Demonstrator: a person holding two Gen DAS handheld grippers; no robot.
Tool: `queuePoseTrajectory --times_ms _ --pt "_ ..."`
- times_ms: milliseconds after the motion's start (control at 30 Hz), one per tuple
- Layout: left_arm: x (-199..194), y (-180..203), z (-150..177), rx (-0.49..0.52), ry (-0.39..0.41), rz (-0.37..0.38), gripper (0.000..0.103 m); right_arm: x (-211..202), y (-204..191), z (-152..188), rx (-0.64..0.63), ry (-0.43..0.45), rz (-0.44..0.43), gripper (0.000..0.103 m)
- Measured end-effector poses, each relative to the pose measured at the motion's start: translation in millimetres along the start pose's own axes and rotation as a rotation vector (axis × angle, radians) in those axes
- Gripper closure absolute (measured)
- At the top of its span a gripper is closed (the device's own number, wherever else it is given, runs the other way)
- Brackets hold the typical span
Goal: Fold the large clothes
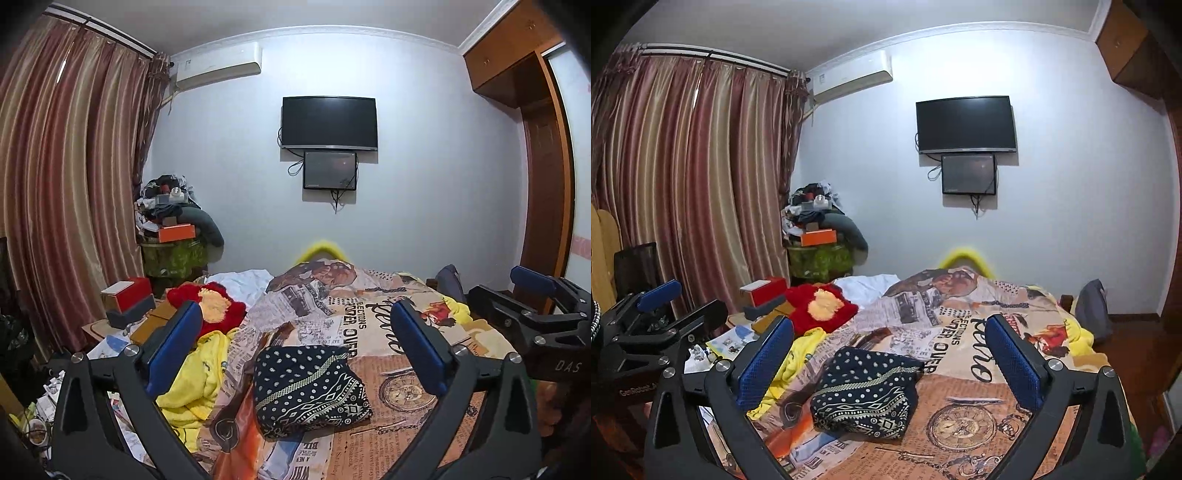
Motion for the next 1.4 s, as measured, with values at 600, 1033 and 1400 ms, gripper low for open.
queuePoseTrajectory --times_ms 600,1033,1400 --pt "7.5 -3.8 1.2 -0.013 -0.015 0.004 0.0 1.5 -1.9 1.5 -0.008 0.0 -0.001 0.0" --pt "10.8 -3.9 3.4 -0.024 -0.04 0.033 0.0 -1.9 6.4 -0.3 0.019 0.004 -0.004 0.0" --pt "9.1 0.9 3.9 -0.019 -0.044 0.057 0.0 -4.4 3.8 -4.6 0.011 0.013 0.009 0.0"
Point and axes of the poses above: each gripper's, at about its wrist camera, not at the fingertips, and x roughly the way its jaws point, y to its right, z to its underside, the point moved 10 cm from there along x, roughly the way its jaws point, and after that the axes turned 4 degrees about -x, right-handed, at the moved point
